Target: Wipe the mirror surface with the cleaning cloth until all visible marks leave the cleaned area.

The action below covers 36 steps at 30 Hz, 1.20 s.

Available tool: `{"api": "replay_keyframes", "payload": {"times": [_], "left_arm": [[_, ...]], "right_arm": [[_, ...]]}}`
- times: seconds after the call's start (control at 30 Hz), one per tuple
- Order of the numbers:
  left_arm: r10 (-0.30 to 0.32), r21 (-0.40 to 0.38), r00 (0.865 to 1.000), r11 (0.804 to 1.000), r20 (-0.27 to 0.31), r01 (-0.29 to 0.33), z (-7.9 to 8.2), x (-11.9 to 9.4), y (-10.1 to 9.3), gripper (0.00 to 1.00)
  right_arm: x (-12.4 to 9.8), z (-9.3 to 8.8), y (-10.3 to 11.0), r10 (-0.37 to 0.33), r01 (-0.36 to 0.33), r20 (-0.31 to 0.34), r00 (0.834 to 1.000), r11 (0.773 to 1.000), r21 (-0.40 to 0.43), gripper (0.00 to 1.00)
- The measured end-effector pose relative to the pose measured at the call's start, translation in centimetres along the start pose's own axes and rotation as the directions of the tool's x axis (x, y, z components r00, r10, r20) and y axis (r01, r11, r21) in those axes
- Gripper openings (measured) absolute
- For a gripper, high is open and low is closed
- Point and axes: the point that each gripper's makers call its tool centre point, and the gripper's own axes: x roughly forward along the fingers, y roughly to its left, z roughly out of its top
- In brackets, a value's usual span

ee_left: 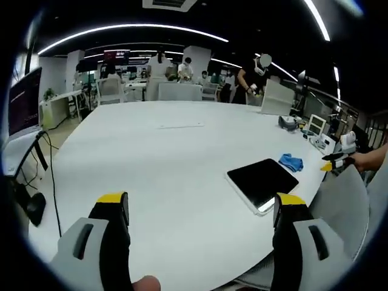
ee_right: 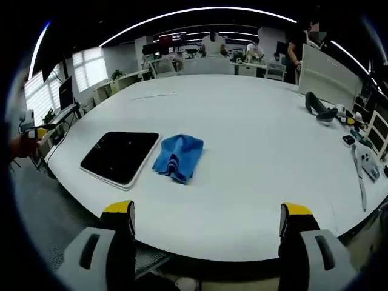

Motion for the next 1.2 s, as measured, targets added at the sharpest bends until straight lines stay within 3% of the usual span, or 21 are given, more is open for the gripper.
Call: {"api": "replay_keyframes", "payload": {"times": [0.17,0.23,0.3,0.33,0.43,0.5,0.63,0.7,0.8,0.97,1.03,1.2], "left_arm": [[-0.001,0.050,1.000,0.999,-0.017,0.001,0.1,-0.3,0.2,0.99],[0.018,0.016,0.999,1.000,-0.036,-0.017,-0.3,-0.3,1.1,0.99],[0.029,-0.014,0.999,0.999,-0.018,-0.029,0.1,-0.5,1.7,0.99],[0.038,-0.014,0.999,0.999,-0.003,-0.038,0.4,-0.5,2.1,0.99],[0.053,-0.019,0.999,0.998,0.005,-0.053,0.5,-0.6,2.6,0.99],[0.052,-0.011,0.999,0.999,0.008,-0.052,0.6,-0.6,2.5,0.99],[0.037,0.031,0.999,0.999,0.011,-0.037,0.8,-0.3,2.5,0.99],[0.062,0.009,0.998,0.998,-0.009,-0.062,0.5,-0.3,3.0,0.99],[0.055,-0.003,0.998,0.998,0.011,-0.055,0.7,-0.1,3.0,0.99],[0.038,0.049,0.998,0.998,-0.042,-0.036,0.5,0.6,2.8,0.99],[0.030,0.056,0.999,0.998,-0.041,-0.028,0.8,0.7,2.8,0.99],[0.033,0.067,0.997,0.997,-0.068,-0.028,0.4,1.0,2.9,0.99]], "right_arm": [[-0.4,1.4,0.1,0.003,-0.005,0.059,0.998,0.999,0.045,0.98],[-0.3,1.6,-0.3,-0.018,0.015,0.075,0.997,0.999,0.040,0.98],[-0.2,1.9,0.6,0.032,-0.038,0.085,0.996,0.997,0.067,0.98],[-0.2,1.7,0.5,0.020,-0.026,0.065,0.998,0.996,0.090,0.97],[-0.1,2.7,0.4,0.016,-0.021,0.105,0.994,0.999,0.050,0.97],[-0.1,2.1,1.0,0.029,-0.034,0.049,0.998,0.993,0.112,0.98],[0.1,2.5,1.3,0.016,-0.021,0.064,0.998,0.996,0.081,0.96],[0.3,2.5,1.5,0.020,-0.024,0.058,0.998,0.997,0.078,0.95],[0.4,2.6,1.7,0.021,-0.024,0.039,0.999,0.997,0.073,0.97],[0.4,2.6,1.7,0.010,-0.010,0.013,1.000,1.000,0.015,0.97],[0.4,3.0,2.2,0.042,-0.045,0.045,0.998,0.996,0.077,0.94],[0.7,3.2,1.7,0.022,-0.026,0.039,0.999,0.993,0.118,0.96]]}}
